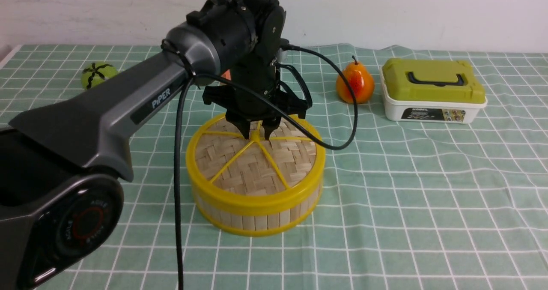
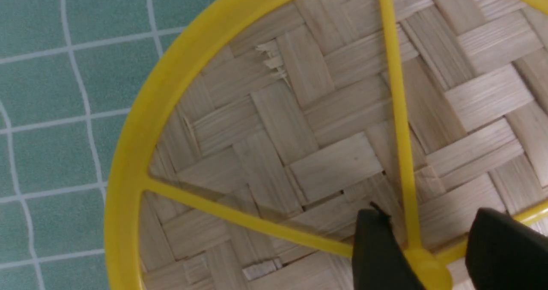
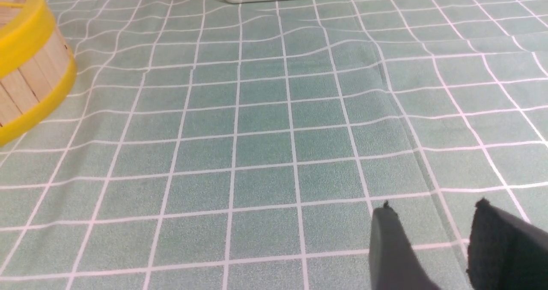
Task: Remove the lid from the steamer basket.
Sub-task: Use the left arm to lift the lid of the steamer
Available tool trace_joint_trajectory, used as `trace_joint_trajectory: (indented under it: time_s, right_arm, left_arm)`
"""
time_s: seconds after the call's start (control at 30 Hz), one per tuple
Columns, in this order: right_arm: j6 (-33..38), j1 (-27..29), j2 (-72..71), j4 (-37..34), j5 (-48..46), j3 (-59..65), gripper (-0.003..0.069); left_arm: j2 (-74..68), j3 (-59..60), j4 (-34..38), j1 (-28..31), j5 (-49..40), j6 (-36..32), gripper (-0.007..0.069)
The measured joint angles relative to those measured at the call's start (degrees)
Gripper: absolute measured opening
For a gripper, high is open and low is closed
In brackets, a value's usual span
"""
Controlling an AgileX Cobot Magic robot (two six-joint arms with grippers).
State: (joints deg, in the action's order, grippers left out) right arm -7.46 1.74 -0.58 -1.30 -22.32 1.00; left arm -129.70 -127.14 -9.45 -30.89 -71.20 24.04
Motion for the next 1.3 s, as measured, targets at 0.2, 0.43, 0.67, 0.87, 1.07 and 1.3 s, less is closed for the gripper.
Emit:
trace_joint_trajectory:
  time_s: [0.2, 0.43, 0.67, 0.87, 1.07, 1.3]
  right_arm:
    - [0.0, 0.0, 0.0, 0.0, 0.0, 0.0, 0.0241]
    - [0.0, 0.0, 0.0, 0.0, 0.0, 0.0, 0.0241]
    - [0.0, 0.0, 0.0, 0.0, 0.0, 0.0, 0.0241]
    - [0.0, 0.0, 0.0, 0.0, 0.0, 0.0, 0.0241]
    - [0.0, 0.0, 0.0, 0.0, 0.0, 0.0, 0.0241]
    - [0.0, 0.0, 0.0, 0.0, 0.0, 0.0, 0.0241]
  left_arm:
    - [-0.44, -0.31, -0.27, 0.0, 0.06, 0.02, 0.029]
    - [-0.44, -0.31, 0.11, 0.0, 0.78, 0.02, 0.0217]
    - [-0.88, -0.31, -0.16, 0.0, 1.32, 0.02, 0.0093]
    - [-0.04, -0.17, -0.18, 0.0, 1.35, 0.02, 0.0088]
    - [5.78, 0.03, 0.25, 0.0, 0.1, 0.96, 0.0175]
    - [7.85, 2.52, 3.75, 0.0, -0.02, 1.1, 0.0311]
